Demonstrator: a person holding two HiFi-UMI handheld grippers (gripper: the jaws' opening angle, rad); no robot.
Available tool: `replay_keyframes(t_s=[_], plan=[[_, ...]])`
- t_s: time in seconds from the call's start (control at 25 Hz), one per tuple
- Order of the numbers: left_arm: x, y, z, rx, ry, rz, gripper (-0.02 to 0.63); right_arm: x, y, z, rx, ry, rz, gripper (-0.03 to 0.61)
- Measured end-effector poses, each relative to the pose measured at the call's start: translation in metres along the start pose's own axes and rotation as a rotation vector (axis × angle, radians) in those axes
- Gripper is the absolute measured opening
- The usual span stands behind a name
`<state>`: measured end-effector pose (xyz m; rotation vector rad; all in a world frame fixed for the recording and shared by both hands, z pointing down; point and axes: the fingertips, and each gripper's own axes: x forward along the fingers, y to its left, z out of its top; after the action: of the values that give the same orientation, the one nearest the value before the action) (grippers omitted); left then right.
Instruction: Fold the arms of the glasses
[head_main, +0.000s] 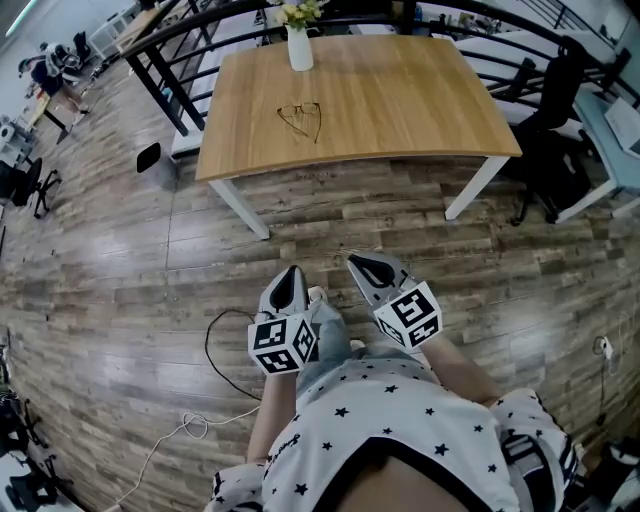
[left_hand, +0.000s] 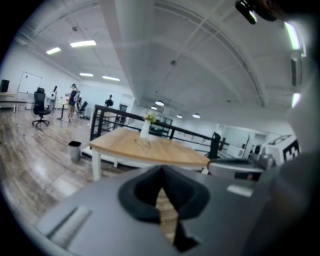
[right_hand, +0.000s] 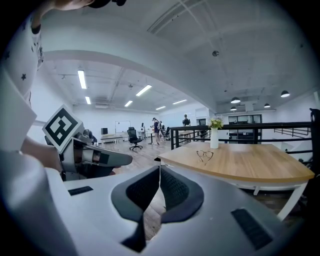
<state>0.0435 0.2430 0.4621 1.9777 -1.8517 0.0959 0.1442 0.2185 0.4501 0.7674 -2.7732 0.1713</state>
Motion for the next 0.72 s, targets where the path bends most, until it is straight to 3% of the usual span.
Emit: replay_keyframes(t_s=[0.72], plan=[[0.119,0.053,0.045,0.01,0.016,-0.043,0.006,0.108,-0.08,0.022,0.0,0.028,-0.035,0.018]])
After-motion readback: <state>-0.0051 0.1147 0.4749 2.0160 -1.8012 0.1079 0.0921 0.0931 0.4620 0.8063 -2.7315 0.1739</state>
